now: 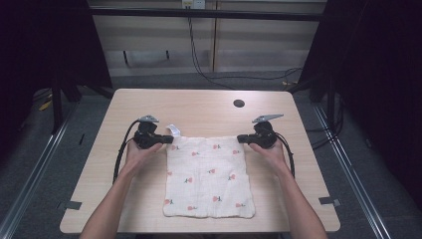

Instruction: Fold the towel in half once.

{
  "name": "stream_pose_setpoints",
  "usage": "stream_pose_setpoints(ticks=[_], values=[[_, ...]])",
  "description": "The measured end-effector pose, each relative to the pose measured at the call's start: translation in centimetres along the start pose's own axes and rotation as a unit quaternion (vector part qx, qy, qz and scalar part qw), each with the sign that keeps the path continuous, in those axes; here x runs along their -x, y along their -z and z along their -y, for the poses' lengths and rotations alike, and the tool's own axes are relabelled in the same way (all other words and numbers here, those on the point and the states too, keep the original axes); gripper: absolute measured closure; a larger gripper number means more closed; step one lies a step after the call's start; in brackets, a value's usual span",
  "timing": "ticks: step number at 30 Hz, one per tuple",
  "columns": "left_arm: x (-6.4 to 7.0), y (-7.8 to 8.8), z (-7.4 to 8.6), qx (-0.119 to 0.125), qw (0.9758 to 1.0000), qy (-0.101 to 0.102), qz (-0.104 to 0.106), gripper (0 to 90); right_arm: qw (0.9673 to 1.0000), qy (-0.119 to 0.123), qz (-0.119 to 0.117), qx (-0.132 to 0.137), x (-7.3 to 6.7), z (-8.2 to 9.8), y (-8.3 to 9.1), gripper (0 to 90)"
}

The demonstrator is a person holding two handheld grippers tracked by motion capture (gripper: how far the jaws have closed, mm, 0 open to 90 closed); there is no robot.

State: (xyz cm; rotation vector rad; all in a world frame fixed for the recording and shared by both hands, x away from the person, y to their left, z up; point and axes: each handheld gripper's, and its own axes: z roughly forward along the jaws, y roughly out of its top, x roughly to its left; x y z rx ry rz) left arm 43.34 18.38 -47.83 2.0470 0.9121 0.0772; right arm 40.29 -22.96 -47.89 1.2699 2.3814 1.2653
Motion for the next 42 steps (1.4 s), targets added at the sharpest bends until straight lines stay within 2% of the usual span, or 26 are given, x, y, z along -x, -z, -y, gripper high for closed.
stream_pose_setpoints(ticks=[3, 5, 8, 10, 14, 24, 27, 29, 33, 38, 42], values=[[0.2, 0.3, -0.4, 0.009, 0.9999, 0.004, 0.001, 86.9, 1.0, -0.001, 0.005, 0.008, 0.1, -0.4, 0.4, 87.2], [0.4, 0.4, -0.7, 0.009, 0.9999, -0.006, -0.001, 86.9, 0.9999, -0.004, 0.003, 0.016, 0.1, -0.7, 0.7, 87.2], [0.6, 0.7, -0.9, 0.016, 0.9998, -0.008, 0.004, 86.9, 0.9999, 0.001, 0.004, 0.017, 0.1, -0.8, 0.9, 87.2], [0.7, 0.9, -0.9, 0.016, 0.9998, -0.013, 0.004, 86.9, 0.9997, -0.005, 0.0, 0.024, 0.2, -0.9, 1.1, 87.2], [1.0, 1.8, -0.5, 0.033, 0.9993, -0.01, 0.014, 86.9, 0.9991, -0.016, -0.017, 0.035, 0.4, -0.8, 1.7, 87.2], [2.9, 4.1, 0.8, 0.037, 0.9984, -0.04, 0.017, 86.9, 0.999, -0.001, -0.02, 0.039, -1.1, -0.6, 3.7, 87.3], [3.1, 5.0, 1.1, 0.048, 0.9978, -0.04, 0.024, 87.0, 0.9986, 0.006, -0.026, 0.047, -1.6, -0.2, 4.2, 87.3], [3.4, 5.5, 1.3, 0.053, 0.9972, -0.041, 0.033, 86.9, 0.9987, 0.0, -0.025, 0.045, -1.8, 0.1, 4.5, 87.3], [4.6, 5.9, 1.8, 0.057, 0.9958, -0.051, 0.051, 86.9, 0.9987, 0.001, -0.028, 0.042, -2.5, 0.5, 5.2, 87.4], [5.6, 6.3, 2.7, 0.049, 0.9958, -0.058, 0.052, 86.9, 0.9984, 0.012, -0.034, 0.045, -3.7, 1.0, 6.4, 87.5], [5.9, 7.1, 3.3, 0.057, 0.9954, -0.054, 0.055, 86.9, 0.9981, 0.017, -0.037, 0.047, -4.3, 1.6, 7.5, 87.5]])
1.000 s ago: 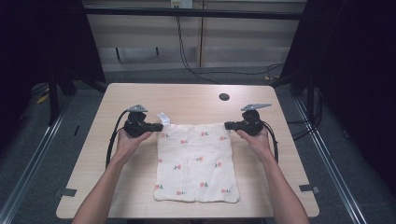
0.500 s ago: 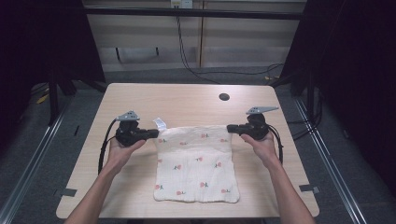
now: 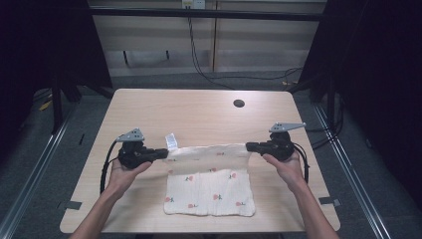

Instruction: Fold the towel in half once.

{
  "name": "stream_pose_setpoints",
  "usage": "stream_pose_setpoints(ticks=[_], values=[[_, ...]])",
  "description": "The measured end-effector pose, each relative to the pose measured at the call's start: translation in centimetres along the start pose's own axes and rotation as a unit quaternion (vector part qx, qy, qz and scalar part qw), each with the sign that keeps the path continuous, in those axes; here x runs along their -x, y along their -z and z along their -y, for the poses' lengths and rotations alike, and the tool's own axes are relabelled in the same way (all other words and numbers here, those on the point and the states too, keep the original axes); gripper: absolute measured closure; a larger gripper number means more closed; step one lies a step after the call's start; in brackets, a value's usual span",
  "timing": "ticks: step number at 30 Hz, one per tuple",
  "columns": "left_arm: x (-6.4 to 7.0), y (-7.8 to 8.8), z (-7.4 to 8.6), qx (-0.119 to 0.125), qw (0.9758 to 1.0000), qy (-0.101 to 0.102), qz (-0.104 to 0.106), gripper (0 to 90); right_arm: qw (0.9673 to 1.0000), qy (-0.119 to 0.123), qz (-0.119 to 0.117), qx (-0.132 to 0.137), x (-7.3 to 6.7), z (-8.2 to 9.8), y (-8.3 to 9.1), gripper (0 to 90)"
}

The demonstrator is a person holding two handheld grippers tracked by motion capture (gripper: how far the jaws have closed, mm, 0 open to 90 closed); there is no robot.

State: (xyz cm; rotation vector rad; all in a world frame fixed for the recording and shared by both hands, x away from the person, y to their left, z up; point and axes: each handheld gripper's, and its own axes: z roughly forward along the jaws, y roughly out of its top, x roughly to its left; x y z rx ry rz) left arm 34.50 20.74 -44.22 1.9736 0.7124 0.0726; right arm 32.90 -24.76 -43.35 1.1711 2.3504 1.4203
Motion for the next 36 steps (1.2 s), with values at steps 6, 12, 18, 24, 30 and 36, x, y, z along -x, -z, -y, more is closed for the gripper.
stream_pose_setpoints(ticks=[6, 12, 18, 24, 30, 36], values=[[1.2, 0.7, 0.1, -0.004, 0.9999, -0.01, 0.007, 86.9, 0.9999, 0.011, -0.004, -0.005, -1.2, 0.8, 1.1, 87.5], [2.0, 1.4, 0.7, -0.01, 0.9999, -0.008, 0.007, 86.9, 0.9997, 0.016, -0.021, 0.0, -2.5, 1.6, 2.0, 87.5], [2.8, 1.9, 1.0, -0.011, 0.9998, -0.005, 0.012, 86.9, 0.9994, 0.022, -0.027, -0.003, -3.5, 2.3, 2.4, 87.5], [3.3, 2.5, 1.8, -0.01, 0.9995, 0.002, 0.03, 86.9, 0.9992, 0.02, -0.032, -0.009, -3.9, 3.2, 2.9, 87.5], [4.2, 2.6, 2.5, -0.02, 0.9993, 0.003, 0.032, 86.9, 0.9989, 0.022, -0.035, -0.022, -4.6, 3.9, 3.1, 87.5], [4.8, 2.3, 3.3, -0.037, 0.9985, -0.001, 0.041, 86.8, 0.9983, 0.03, -0.039, -0.03, -5.2, 4.8, 3.5, 87.5]])
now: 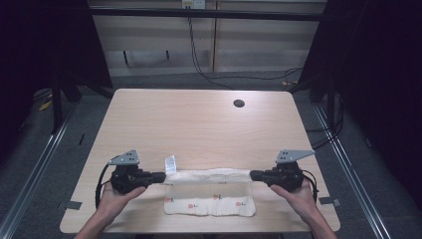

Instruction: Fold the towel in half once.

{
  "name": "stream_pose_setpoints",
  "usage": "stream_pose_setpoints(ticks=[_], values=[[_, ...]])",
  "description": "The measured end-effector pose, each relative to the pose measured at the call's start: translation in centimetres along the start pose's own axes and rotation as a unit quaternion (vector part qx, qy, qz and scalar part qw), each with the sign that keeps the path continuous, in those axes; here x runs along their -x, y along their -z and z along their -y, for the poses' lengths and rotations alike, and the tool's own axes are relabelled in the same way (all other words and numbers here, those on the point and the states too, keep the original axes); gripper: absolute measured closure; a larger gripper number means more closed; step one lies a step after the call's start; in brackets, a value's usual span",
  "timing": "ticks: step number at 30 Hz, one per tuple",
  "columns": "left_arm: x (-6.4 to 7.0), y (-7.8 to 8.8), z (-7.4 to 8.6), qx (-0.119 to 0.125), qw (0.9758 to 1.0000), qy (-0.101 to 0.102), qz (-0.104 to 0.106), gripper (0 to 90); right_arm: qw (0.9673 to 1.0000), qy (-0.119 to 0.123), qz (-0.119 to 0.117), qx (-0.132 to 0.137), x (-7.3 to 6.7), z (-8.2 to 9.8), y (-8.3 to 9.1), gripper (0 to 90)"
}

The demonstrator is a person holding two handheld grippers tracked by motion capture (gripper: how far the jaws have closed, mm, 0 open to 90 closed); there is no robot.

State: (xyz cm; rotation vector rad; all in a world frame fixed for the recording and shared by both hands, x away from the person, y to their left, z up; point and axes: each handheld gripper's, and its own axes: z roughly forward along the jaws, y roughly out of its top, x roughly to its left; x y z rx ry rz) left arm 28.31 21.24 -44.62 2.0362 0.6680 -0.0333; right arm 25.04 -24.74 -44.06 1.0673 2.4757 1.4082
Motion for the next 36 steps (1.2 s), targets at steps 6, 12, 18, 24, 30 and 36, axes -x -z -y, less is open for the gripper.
stream_pose_setpoints(ticks=[6, 12, 18, 24, 30, 36], values=[[0.6, -0.2, 0.7, -0.025, 0.9996, -0.007, 0.009, 86.9, 0.9999, -0.008, -0.006, -0.006, -0.4, 1.3, 0.0, 87.4], [0.5, -1.0, 2.0, -0.037, 0.9992, -0.004, 0.013, 86.6, 0.9995, -0.004, -0.009, -0.031, -0.6, 2.3, -0.8, 87.3], [0.7, -1.5, 2.7, -0.048, 0.9987, -0.008, 0.013, 86.0, 0.999, 0.002, 0.003, -0.044, -1.0, 3.2, -1.4, 87.0], [1.3, -1.5, 3.4, -0.063, 0.9977, -0.017, 0.017, 83.6, 0.9985, 0.004, -0.008, -0.054, -1.3, 3.8, -1.4, 85.4], [1.5, -1.7, 3.7, -0.074, 0.997, -0.013, 0.02, 79.5, 0.9976, -0.005, -0.002, -0.069, -1.5, 4.8, -1.6, 81.4], [1.8, -1.4, 3.9, -0.074, 0.9968, -0.015, 0.027, 76.6, 0.9979, -0.003, -0.003, -0.065, -1.9, 4.8, -1.5, 78.2]])
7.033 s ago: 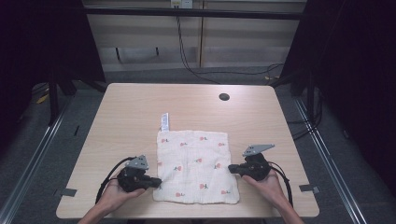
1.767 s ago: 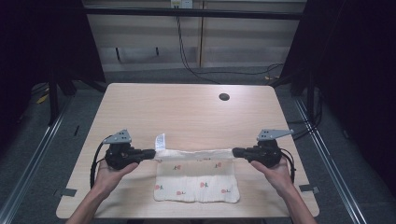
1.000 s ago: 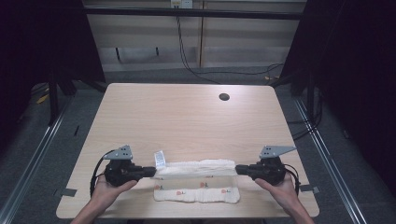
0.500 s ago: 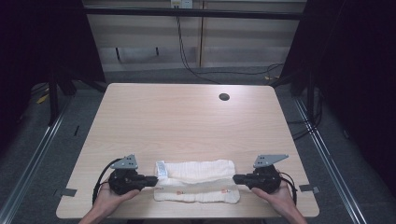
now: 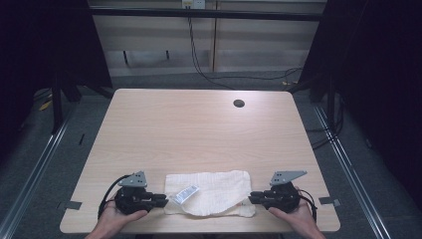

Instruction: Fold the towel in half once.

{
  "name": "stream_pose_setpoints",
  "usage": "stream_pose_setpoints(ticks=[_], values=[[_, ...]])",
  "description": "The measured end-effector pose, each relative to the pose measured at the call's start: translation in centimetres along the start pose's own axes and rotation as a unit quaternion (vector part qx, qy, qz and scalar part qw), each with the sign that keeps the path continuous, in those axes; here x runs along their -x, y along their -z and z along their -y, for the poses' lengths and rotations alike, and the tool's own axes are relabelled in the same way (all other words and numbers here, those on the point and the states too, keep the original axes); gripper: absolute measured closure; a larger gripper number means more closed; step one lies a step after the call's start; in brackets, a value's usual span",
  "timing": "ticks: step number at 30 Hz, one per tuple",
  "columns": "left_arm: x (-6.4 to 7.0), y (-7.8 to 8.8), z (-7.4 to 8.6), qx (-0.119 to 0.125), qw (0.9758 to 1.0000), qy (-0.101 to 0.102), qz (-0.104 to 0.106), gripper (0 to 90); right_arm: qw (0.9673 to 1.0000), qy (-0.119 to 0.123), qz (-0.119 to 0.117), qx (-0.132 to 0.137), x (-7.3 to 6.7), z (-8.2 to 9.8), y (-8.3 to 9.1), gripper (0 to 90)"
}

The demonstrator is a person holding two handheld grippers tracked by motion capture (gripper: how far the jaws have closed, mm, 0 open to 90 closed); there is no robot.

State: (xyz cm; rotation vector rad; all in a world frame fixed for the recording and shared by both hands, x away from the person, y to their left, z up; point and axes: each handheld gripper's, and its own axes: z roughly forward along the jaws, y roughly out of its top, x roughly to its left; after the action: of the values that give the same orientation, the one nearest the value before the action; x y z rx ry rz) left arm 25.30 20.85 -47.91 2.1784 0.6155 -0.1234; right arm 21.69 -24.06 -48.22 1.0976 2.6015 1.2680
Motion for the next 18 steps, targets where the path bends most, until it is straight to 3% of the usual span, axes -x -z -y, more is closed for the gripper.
stream_pose_setpoints(ticks=[4, 10, 13, 15, 18], values=[[0.0, 0.5, 0.2, 0.009, 0.9999, 0.006, 0.003, 73.7, 0.9999, 0.007, 0.008, -0.007, -0.5, 0.5, 0.2, 73.0], [-0.7, 1.6, 0.9, 0.016, 0.9996, 0.018, -0.018, 73.6, 0.9996, -0.017, 0.021, 0.004, -0.3, 1.2, 1.1, 64.2], [-1.3, 1.9, 0.3, 0.025, 0.9991, 0.019, -0.03, 74.1, 0.9992, -0.019, 0.032, 0.012, -0.1, 0.8, 1.1, 62.7], [-1.5, 1.5, -0.3, 0.025, 0.9989, 0.012, -0.037, 75.0, 0.9989, -0.015, 0.041, 0.016, 0.3, 0.3, 1.0, 62.2], [-1.9, 0.6, -1.5, 0.023, 0.9989, 0.006, -0.039, 78.8, 0.9979, -0.028, 0.05, 0.029, 1.2, -0.7, 0.4, 64.0]])
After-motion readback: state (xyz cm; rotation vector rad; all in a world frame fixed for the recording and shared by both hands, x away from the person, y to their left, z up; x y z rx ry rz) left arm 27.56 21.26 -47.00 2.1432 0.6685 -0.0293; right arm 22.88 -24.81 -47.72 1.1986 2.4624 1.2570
